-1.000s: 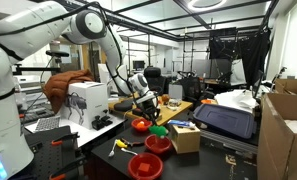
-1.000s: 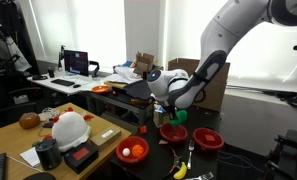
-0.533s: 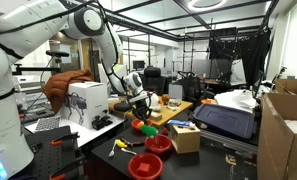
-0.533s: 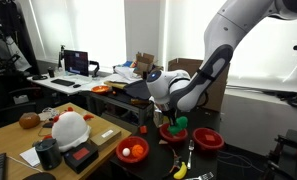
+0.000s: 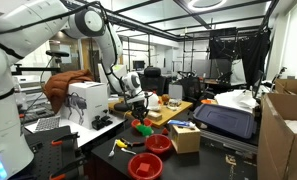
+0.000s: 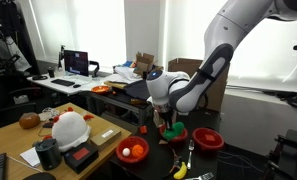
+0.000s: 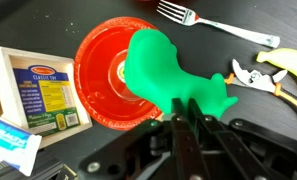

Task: Pick up the green object and put it in the bowl on the middle near the box

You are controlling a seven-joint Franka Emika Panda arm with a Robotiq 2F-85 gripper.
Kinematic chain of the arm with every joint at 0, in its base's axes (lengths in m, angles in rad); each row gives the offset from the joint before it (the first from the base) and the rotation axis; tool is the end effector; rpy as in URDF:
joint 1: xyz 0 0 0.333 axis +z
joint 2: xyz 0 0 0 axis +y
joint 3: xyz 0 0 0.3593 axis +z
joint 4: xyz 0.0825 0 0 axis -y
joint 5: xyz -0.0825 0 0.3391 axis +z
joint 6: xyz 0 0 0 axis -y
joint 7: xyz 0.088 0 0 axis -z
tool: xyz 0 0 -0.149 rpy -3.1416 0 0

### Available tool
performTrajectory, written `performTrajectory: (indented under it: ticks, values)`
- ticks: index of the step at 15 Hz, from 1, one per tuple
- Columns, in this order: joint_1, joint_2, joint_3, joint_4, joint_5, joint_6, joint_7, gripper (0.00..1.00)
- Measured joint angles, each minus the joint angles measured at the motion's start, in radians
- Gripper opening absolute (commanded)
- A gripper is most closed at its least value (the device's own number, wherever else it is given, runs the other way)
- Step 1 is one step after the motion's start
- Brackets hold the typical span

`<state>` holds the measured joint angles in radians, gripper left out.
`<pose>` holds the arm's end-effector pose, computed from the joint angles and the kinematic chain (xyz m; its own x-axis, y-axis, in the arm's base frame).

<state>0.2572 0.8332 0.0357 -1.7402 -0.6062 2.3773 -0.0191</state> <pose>0.6163 0.1606 0.1123 0.7089 0.6564 -0.2582 0.7052 -0.6514 0.2800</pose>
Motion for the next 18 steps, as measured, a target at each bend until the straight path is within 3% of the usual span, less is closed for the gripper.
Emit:
performTrajectory:
  ticks: [9,18]
  values:
    - [-0.048,0.01,-0.037,0.022,0.047,0.1,0.0,0.02]
    - [-0.057,0.095,-0.061,0.107,0.127,0.116,0.002,0.02]
